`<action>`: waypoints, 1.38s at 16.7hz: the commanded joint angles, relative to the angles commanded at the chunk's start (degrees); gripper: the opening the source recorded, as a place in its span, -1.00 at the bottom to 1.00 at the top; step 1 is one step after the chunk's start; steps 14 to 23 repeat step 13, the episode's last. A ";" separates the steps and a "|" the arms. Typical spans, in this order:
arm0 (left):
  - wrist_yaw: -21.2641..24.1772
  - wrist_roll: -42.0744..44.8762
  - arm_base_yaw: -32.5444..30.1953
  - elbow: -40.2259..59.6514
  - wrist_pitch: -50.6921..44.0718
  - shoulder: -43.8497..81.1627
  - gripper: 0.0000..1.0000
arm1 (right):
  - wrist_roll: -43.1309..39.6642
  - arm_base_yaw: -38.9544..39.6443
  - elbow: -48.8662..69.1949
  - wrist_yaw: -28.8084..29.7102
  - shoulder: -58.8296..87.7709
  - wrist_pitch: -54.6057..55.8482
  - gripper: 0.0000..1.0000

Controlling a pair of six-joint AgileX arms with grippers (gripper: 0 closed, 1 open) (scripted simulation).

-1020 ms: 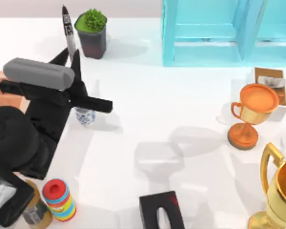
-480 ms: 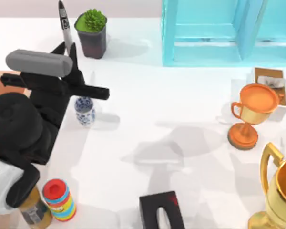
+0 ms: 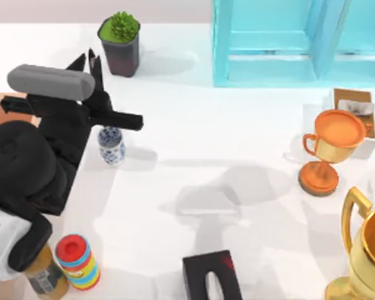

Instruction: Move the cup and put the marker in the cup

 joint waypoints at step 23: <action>0.00 0.00 0.00 0.00 0.00 0.00 1.00 | 0.00 0.00 0.00 0.00 0.00 0.00 1.00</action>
